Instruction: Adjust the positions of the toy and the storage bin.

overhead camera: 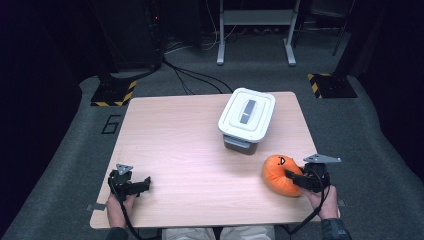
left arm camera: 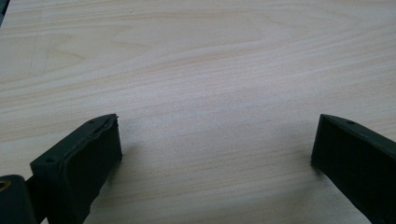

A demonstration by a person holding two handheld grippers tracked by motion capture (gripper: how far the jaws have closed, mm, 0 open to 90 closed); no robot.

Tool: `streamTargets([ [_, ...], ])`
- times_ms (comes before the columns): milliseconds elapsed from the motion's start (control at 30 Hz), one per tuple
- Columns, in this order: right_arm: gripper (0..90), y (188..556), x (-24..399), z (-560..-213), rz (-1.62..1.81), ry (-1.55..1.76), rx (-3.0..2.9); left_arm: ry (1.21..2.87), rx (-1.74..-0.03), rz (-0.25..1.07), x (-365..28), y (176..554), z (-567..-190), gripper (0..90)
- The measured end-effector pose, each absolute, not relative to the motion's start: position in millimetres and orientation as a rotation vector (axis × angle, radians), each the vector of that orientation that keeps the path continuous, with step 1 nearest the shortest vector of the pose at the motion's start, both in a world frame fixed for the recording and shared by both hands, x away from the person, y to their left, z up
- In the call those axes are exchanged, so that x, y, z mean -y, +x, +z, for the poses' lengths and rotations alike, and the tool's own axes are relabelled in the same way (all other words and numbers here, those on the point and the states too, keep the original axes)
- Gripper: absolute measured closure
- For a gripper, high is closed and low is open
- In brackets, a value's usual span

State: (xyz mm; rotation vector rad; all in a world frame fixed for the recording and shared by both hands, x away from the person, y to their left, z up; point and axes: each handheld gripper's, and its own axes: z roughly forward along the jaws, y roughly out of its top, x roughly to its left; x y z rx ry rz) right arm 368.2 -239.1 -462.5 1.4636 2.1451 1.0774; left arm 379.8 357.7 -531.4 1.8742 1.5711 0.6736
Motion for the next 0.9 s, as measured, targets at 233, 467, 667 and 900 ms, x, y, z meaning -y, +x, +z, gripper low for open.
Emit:
streamTargets([
  [233, 63.0, 363, 236, -452, 1.06, 1.48, -2.059, 1.876, -1.569, 0.68, -358, 380, -531, 1.3],
  [467, 62.8, 368, 244, -442, 0.989, 1.51, -1.904, 1.877, -1.569, 0.682, -357, 380, -531, 1.3],
  [667, 61.9, 380, 251, -440, 0.924, 1.535, -1.831, 1.876, -1.568, 0.684, -357, 379, -531, 1.3],
  [900, 60.5, 396, 256, -439, 0.906, 1.575, -1.775, 1.877, -1.568, 0.683, -357, 379, -531, 1.3],
])
